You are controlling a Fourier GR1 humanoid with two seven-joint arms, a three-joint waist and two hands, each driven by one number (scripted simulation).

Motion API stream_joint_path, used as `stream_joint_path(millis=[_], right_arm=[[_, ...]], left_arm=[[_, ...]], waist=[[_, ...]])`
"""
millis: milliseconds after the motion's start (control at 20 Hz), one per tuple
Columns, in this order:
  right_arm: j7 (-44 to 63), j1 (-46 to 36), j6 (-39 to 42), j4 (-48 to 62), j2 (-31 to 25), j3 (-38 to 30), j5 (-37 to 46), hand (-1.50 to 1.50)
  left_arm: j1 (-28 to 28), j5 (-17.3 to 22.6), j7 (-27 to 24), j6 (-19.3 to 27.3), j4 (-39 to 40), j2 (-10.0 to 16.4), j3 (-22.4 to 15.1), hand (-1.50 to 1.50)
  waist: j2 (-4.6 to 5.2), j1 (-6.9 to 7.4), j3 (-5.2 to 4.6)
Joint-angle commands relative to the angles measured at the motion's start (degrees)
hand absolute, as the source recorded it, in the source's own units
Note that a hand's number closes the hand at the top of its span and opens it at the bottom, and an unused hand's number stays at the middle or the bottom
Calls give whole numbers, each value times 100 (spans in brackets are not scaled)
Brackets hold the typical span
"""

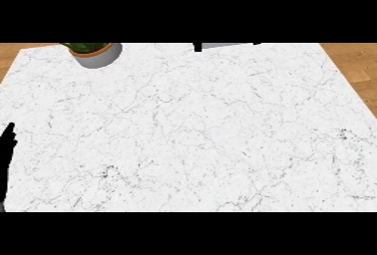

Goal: Pick the sweet potato from the plate and place it in the cardboard box

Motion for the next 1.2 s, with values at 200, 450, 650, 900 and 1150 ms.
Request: stream_joint_path(millis=[200,450,650,900,1150], right_arm=[[-102,-496,-878,655,23,-458,-445,150],[-212,-657,-886,1034,-7,-693,-630,150],[-158,-874,-953,1135,-9,-965,-976,-150],[-245,-1063,-950,1221,-62,-1146,-1280,-150],[-514,-1174,-1136,1280,-172,-1224,-1348,-150]], left_arm=[[-9,10,-70,-100,-28,-38,-101,0],[-126,-13,-45,-107,-16,-41,-145,0],[-108,11,-59,-109,-5,-110,-172,0],[-117,-14,-30,-138,23,8,-122,0],[-139,12,-40,-161,42,-27,-143,0]], waist=[[-14,226,10],[40,229,28],[-21,211,28],[-46,228,45],[-20,282,39]])
